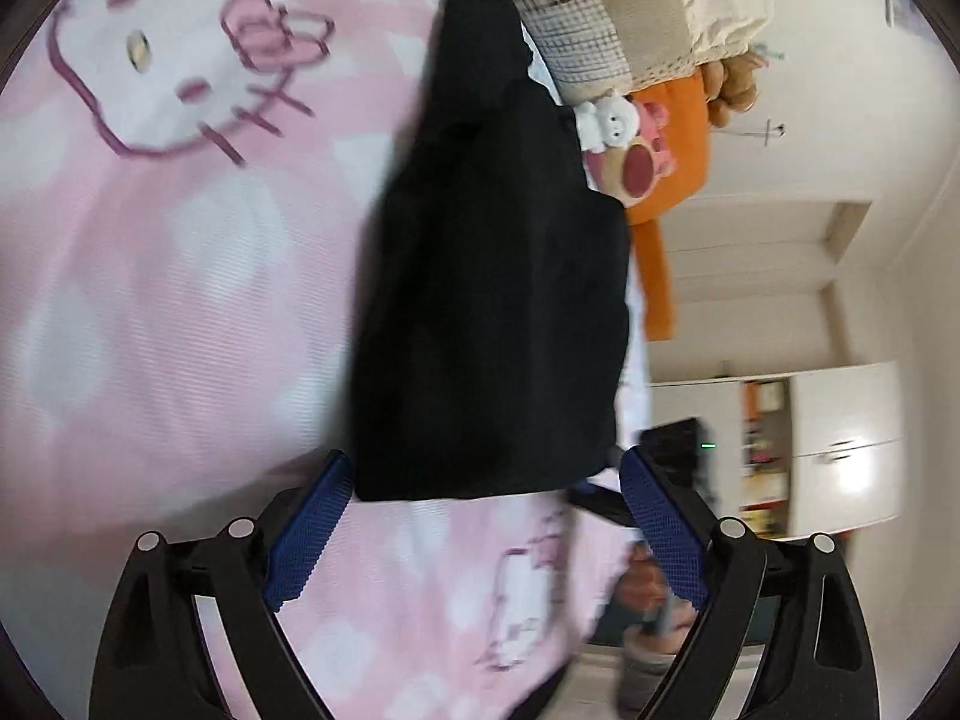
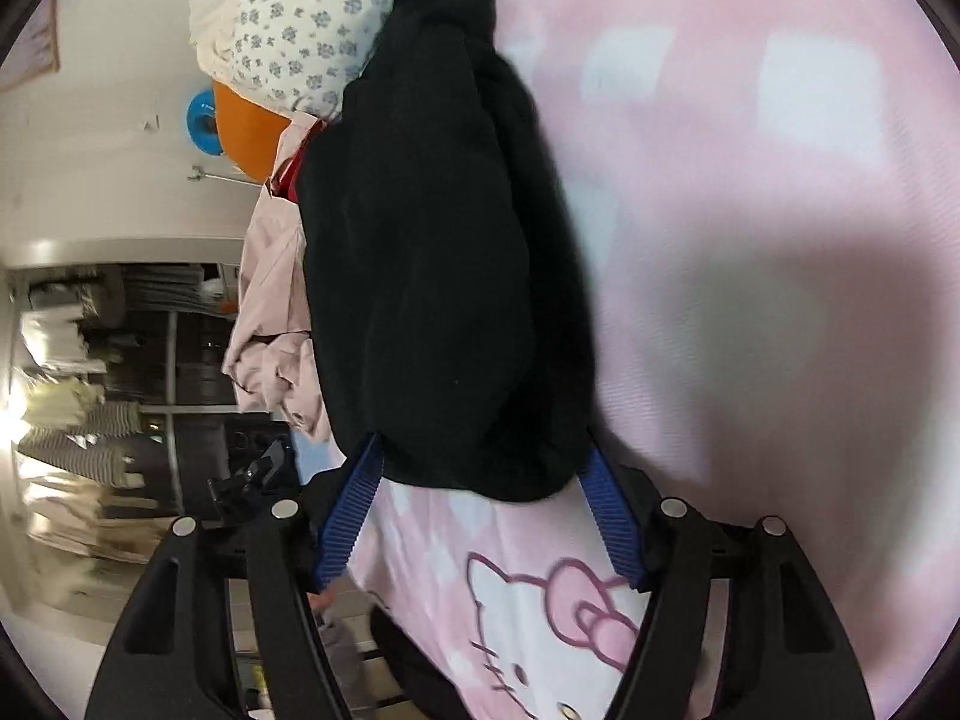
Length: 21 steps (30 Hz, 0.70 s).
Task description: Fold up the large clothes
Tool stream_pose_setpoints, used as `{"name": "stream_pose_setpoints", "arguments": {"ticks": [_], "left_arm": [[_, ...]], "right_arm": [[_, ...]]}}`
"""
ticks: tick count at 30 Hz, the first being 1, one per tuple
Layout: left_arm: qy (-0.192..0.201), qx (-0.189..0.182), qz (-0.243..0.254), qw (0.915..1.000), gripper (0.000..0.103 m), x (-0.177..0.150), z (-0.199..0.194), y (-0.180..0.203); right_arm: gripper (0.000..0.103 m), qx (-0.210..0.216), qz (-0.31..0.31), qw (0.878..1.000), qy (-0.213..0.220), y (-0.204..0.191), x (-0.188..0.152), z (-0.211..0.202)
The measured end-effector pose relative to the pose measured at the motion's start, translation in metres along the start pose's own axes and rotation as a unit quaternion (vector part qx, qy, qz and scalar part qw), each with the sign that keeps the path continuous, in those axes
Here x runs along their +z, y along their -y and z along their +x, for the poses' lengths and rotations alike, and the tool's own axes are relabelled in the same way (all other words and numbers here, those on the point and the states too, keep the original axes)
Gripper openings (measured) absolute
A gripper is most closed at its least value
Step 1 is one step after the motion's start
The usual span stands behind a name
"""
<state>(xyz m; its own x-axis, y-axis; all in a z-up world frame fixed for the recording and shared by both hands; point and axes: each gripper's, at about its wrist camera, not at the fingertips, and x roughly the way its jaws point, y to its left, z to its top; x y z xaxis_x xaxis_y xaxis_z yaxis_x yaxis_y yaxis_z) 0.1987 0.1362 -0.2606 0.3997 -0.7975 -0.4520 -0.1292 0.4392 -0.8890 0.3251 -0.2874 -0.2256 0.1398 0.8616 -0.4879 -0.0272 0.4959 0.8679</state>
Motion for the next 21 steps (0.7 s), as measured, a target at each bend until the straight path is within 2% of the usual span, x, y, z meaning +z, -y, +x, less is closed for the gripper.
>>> {"name": "stream_pose_setpoints", "arguments": {"ticks": [4, 7, 8, 10, 12, 14, 18, 21], "left_arm": [[-0.008, 0.007, 0.013, 0.9999, 0.091, 0.002, 0.016, 0.006], [-0.002, -0.007, 0.004, 1.0, 0.089, 0.005, 0.021, 0.01], [-0.001, -0.034, -0.013, 0.9993, 0.087, 0.008, 0.02, 0.007], [0.0, -0.087, -0.048, 0.995, 0.073, 0.015, 0.013, 0.0], [0.005, -0.133, -0.075, 0.9883, 0.035, 0.023, 0.002, -0.006], [0.011, -0.181, -0.098, 0.9786, 0.036, 0.035, -0.006, -0.003], [0.023, -0.186, -0.084, 0.9786, 0.036, 0.066, -0.008, 0.025], [0.027, -0.187, -0.082, 0.9786, 0.036, 0.099, -0.006, 0.042]], "right_arm": [[0.069, 0.023, 0.014, 1.0, 0.005, -0.001, 0.009, 0.005], [0.058, 0.032, 0.015, 0.999, 0.011, 0.0, 0.012, 0.002], [0.053, 0.036, 0.013, 0.999, 0.014, 0.0, 0.012, 0.0], [0.045, 0.052, -0.003, 0.998, 0.024, -0.008, 0.014, -0.009], [0.041, 0.069, -0.009, 0.997, 0.028, -0.016, 0.018, -0.015], [0.038, 0.096, -0.006, 0.995, 0.03, -0.028, 0.028, -0.023], [0.037, 0.114, -0.042, 0.992, 0.041, -0.069, 0.058, -0.031], [0.036, 0.12, -0.043, 0.99, 0.052, -0.089, 0.092, -0.032]]}}
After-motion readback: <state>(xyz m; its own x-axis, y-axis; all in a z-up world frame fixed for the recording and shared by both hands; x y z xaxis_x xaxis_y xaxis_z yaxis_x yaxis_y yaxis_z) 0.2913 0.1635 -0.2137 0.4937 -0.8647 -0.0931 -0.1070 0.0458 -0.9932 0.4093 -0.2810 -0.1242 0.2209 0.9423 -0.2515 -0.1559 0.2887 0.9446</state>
